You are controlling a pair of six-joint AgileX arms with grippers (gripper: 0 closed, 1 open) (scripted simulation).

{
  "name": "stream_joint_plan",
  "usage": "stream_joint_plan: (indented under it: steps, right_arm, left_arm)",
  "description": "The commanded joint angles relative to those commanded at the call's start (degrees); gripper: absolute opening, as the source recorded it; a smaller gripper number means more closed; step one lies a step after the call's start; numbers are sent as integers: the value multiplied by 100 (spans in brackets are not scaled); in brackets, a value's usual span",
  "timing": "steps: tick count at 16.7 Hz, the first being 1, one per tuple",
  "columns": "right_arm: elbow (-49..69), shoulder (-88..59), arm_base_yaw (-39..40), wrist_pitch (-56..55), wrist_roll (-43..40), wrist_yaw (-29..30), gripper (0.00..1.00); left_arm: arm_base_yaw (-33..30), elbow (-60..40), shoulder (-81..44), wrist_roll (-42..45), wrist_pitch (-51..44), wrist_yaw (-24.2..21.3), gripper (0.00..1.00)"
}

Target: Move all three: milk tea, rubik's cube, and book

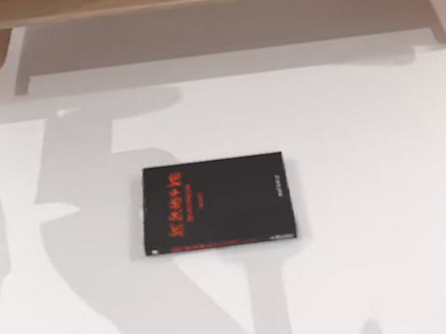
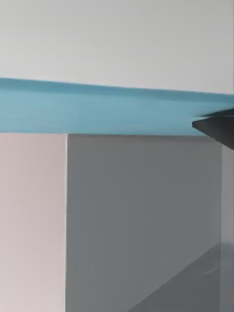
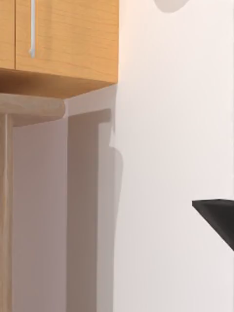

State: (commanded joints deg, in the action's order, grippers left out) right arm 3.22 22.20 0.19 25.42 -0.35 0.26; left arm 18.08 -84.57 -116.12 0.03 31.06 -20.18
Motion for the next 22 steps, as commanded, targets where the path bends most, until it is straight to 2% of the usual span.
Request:
stream_joint_plan:
  steps: [3,5,8,11,17,22]
  right_arm:
    - [0,0,0,0,0,0,100]
    - [0,0,0,0,0,0,100]
    - [0,0,0,0,0,0,100]
    - [0,0,0,0,0,0,100]
    - [0,0,0,0,0,0,100]
    - [0,0,0,0,0,0,100]
  left_arm:
    - [-26,-19,28,65,25,59,0]
    - [-35,-3,307,359,111,343,0]
    - [-241,108,1094,1228,315,1161,0]
    - [-767,329,2042,2350,557,2194,0]
    - [-2696,1178,3596,4388,795,4328,0]
    - [-4826,2296,3448,5371,482,5606,0]
